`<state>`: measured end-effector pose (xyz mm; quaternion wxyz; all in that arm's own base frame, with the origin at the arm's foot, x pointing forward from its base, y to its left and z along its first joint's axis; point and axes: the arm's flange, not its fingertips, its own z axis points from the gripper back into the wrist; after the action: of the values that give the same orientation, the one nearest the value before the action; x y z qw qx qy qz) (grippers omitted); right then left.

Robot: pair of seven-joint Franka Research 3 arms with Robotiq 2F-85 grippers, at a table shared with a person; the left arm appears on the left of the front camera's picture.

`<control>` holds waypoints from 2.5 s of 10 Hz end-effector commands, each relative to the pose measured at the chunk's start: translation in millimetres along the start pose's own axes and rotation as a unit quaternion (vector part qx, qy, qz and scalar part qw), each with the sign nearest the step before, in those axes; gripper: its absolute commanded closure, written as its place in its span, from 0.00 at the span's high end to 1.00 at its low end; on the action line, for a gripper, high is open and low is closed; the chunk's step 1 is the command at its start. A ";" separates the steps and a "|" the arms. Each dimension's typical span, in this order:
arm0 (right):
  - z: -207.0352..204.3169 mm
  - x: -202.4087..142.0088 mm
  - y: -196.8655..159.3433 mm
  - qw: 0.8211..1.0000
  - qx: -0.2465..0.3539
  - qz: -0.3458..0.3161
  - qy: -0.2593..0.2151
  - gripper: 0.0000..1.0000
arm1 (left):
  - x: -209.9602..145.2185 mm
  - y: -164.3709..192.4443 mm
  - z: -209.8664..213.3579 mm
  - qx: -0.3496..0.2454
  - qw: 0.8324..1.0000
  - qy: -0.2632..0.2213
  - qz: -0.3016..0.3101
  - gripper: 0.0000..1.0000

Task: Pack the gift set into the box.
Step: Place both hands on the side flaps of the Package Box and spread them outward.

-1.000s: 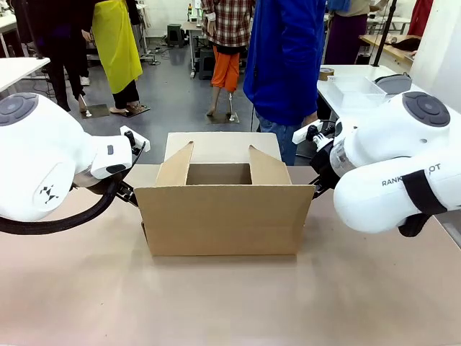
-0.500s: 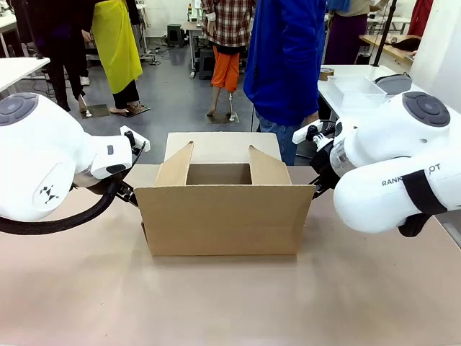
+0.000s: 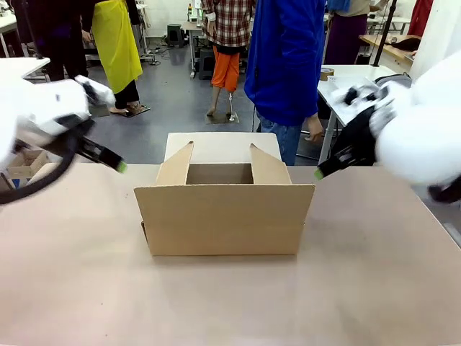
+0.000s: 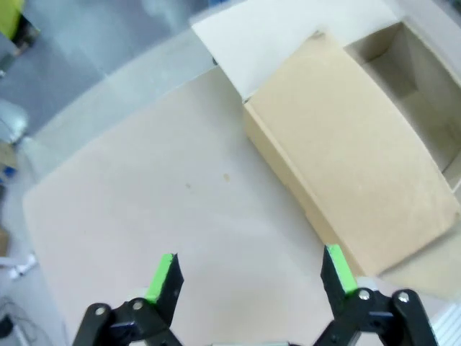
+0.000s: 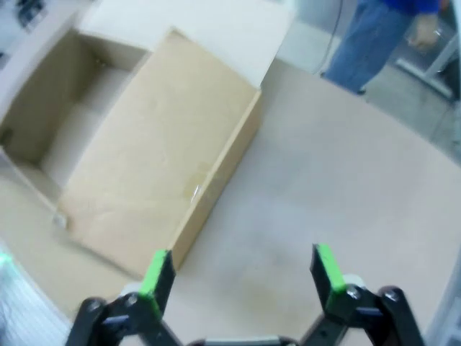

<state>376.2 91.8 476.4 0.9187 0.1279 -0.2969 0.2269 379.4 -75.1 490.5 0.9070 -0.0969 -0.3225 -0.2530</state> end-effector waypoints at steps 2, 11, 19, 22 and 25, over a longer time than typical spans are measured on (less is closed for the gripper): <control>101.5 -94.6 -83.6 0.963 0.106 -0.239 -0.064 1.00 | -97.4 85.4 68.4 -0.132 0.973 0.026 0.187 1.00; 154.9 -244.5 -233.4 0.800 0.263 -0.497 -0.210 1.00 | -261.4 208.1 82.8 -0.352 0.797 -0.202 0.447 1.00; 150.7 -162.8 -178.9 0.872 0.179 -0.432 -0.147 1.00 | -198.8 177.3 94.2 -0.335 0.837 -0.144 0.408 1.00; 111.5 -48.2 -65.9 0.962 0.098 -0.246 -0.066 1.00 | -91.5 104.8 84.3 -0.341 0.898 -0.055 0.273 1.00; 45.4 3.8 70.0 0.997 0.057 -0.030 -0.032 1.00 | -0.9 16.9 36.5 -0.305 0.933 0.027 0.188 1.00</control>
<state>314.5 123.3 536.9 0.9186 0.2215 -0.2755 0.1765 347.3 -41.6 523.3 0.8626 -0.4386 -0.1924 -0.1628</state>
